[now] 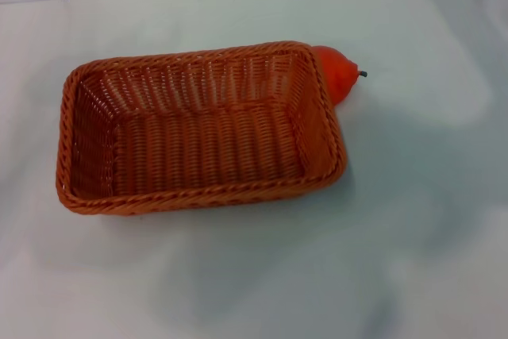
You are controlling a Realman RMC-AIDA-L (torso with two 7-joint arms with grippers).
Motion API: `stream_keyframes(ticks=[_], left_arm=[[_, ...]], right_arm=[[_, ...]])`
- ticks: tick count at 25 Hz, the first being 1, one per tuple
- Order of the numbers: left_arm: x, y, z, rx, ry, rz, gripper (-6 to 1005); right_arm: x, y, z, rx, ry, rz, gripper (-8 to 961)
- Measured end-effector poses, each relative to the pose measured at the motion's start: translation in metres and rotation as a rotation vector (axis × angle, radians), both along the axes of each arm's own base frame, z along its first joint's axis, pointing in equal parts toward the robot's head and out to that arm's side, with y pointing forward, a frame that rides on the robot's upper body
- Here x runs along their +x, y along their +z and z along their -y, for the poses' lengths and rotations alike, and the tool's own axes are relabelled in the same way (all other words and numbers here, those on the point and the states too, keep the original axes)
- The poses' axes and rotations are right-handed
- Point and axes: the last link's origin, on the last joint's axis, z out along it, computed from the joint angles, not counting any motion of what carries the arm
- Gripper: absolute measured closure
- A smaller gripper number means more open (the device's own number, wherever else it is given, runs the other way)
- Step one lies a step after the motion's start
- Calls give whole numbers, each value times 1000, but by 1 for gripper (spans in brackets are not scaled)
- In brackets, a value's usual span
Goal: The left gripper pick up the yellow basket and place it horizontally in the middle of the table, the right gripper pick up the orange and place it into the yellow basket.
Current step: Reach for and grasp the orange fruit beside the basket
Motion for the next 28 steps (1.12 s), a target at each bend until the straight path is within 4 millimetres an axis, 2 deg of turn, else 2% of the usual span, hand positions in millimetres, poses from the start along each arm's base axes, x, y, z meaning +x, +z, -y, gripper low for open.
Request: stream_keyframes(ticks=[1, 2, 4, 5, 7, 10, 14, 19, 25, 28], left_arm=[[0, 0, 0, 0, 0, 0, 492], [3, -1, 0, 161, -44, -11, 492], [8, -6, 3, 324, -96, -40, 492], [8, -6, 3, 324, -96, -40, 492], [13, -14, 8, 453, -139, -59, 494], [17, -20, 13, 560, -160, -79, 498], [22, -26, 14, 592, -175, -73, 504], [26, -27, 13, 590, -200, -67, 503], [31, -32, 16, 595, -211, -20, 489], [32, -36, 18, 592, -212, 2, 350]], right_arm=[[-6, 7, -2, -37, 39, 32, 9], [-11, 12, -3, -77, 74, 63, 9], [-23, 22, -5, -180, 135, 121, 10], [-30, 26, -7, -249, 162, 163, 10], [-40, 29, -8, -370, 184, 236, 10], [-51, 29, -7, -519, 180, 344, 10], [-61, 17, -1, -709, 188, 482, 10], [-64, -1, 11, -912, 186, 627, 10], [-60, -23, 18, -1015, 162, 700, 10], [-59, -37, 20, -1034, 153, 719, 11]])
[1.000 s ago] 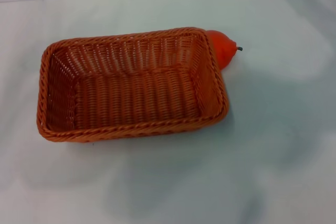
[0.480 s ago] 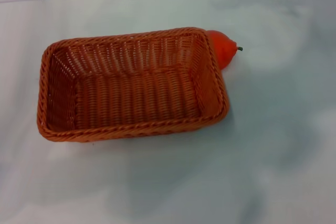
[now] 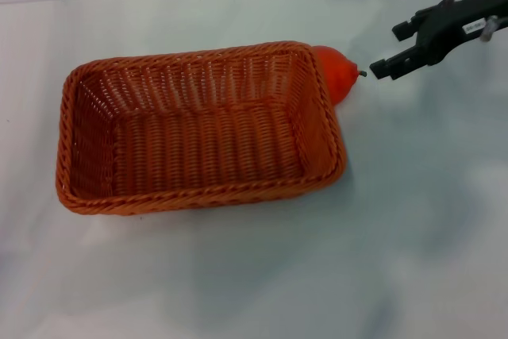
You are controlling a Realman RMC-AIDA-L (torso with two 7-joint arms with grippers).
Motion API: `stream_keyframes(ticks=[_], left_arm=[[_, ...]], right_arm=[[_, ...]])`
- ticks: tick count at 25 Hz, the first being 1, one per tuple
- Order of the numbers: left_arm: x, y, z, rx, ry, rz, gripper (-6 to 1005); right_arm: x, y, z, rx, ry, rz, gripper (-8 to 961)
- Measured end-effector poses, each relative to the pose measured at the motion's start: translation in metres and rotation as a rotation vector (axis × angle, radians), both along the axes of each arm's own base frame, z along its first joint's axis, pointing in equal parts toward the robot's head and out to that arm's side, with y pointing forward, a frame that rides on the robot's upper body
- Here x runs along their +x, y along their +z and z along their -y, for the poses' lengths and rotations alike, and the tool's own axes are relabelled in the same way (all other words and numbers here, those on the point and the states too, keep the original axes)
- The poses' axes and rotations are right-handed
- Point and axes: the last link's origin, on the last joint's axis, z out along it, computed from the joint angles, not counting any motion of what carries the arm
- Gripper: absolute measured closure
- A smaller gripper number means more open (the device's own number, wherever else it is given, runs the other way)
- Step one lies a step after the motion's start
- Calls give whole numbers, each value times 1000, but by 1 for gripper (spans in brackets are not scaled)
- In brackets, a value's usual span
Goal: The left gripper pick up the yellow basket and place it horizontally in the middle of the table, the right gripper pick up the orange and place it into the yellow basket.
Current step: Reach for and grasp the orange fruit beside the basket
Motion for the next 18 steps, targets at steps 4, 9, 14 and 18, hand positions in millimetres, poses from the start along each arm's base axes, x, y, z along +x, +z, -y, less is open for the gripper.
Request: stream_keyframes(ticks=[4, 9, 14, 18], left_arm=[[0, -3, 4, -6, -6, 12, 248], [-3, -2, 11, -5, -6, 16, 224], [-4, 0, 13, 2, -6, 18, 206], [-5, 0, 13, 2, -6, 23, 208]], right_arm=[[-3, -20, 0, -10, 5, 25, 11], [-8, -42, -5, 29, 32, 56, 11], [-10, -57, -10, 56, 48, 75, 9], [-9, -65, -10, 66, 45, 75, 36]])
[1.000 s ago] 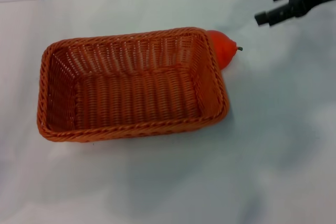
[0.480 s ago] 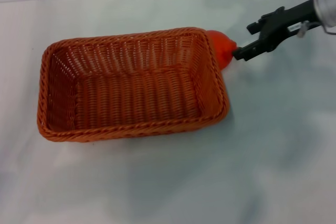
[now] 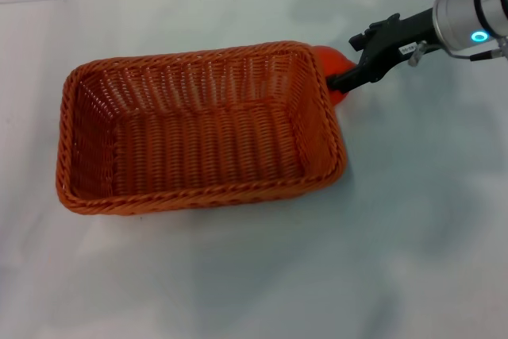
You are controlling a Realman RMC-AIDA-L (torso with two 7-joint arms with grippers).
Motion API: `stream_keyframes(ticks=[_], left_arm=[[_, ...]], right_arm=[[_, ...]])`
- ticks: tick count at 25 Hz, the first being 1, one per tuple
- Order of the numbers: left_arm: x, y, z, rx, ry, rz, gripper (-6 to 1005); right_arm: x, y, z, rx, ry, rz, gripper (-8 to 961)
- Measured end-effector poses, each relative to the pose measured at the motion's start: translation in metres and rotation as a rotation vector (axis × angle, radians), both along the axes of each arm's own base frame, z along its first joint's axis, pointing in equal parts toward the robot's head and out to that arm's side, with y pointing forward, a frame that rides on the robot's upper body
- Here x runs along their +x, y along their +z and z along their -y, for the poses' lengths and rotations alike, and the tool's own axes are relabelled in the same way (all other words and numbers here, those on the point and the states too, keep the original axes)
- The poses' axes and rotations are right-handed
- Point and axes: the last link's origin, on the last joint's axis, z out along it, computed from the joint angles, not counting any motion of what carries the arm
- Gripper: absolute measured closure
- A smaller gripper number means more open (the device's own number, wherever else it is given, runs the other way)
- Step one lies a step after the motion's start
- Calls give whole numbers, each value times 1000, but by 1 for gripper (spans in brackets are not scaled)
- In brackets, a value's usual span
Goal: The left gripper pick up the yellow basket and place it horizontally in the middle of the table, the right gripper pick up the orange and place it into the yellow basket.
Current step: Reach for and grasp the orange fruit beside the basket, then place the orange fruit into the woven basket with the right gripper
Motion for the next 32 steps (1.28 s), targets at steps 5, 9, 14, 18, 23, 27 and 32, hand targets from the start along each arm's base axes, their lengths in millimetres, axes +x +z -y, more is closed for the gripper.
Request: stream_keyframes(ticks=[5, 9, 14, 18, 23, 27, 32], left_arm=[[0, 1, 0, -6, 0, 15, 213], [-1, 2, 0, -6, -1, 15, 213], [0, 1, 0, -10, -1, 22, 213], [0, 1, 0, -21, -4, 39, 213], [0, 1, 1, -19, -11, 43, 213], [0, 2, 4, -10, -17, 56, 213], [0, 3, 4, -18, -22, 74, 213]], right_arm=[[4, -9, 0, 6, -2, 11, 69], [6, -16, 2, 5, 16, 18, 95], [7, -22, 5, -5, 26, 12, 280], [9, -23, 6, -6, 24, 12, 428], [11, -22, 9, 2, 16, -25, 546], [14, -9, 8, 60, 8, -81, 575], [19, 27, 4, 231, -15, -227, 610]])
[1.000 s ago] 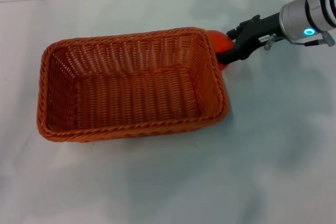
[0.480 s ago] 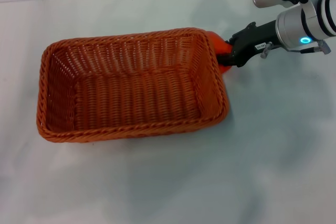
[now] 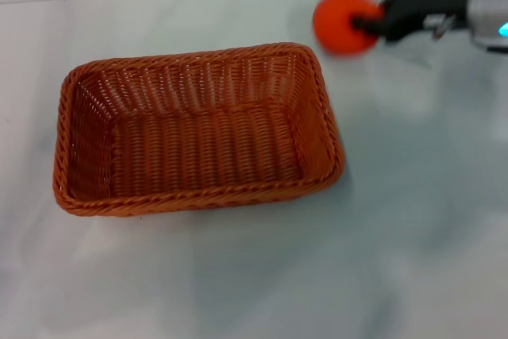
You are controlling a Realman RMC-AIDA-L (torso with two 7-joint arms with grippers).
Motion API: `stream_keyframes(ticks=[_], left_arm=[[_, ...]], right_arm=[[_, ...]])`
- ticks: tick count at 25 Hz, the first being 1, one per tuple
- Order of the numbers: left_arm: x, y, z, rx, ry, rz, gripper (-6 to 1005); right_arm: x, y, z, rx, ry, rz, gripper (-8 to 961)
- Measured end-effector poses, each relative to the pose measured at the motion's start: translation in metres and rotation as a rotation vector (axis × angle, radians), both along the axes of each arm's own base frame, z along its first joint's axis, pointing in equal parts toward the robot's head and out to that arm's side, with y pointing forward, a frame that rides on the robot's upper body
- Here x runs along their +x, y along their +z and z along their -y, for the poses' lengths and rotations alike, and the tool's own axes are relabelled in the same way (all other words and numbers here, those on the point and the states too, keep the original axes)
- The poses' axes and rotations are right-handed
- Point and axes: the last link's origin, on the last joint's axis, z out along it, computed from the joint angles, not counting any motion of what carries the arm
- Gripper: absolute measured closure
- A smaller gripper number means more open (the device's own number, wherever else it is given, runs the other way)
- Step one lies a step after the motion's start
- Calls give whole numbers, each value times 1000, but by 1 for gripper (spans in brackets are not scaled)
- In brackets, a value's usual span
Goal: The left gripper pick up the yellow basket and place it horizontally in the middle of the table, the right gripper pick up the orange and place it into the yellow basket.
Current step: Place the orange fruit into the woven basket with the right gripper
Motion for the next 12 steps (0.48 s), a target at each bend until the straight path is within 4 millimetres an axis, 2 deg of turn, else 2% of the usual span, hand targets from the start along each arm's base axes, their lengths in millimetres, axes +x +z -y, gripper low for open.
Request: stream_keyframes(ticks=[3, 6, 8, 12], left_arm=[[0, 0, 1, -1, 0, 2, 214], [0, 1, 1, -1, -1, 2, 214], [0, 1, 0, -1, -3, 2, 214], [1, 1, -1, -1, -6, 2, 214]], right_arm=[[-1, 23, 2, 100, 9, -166, 641], [-13, 32, 12, 129, 82, -356, 672], [-28, 31, 22, 124, 163, -470, 691], [-60, 9, 41, 2, 332, -565, 736]])
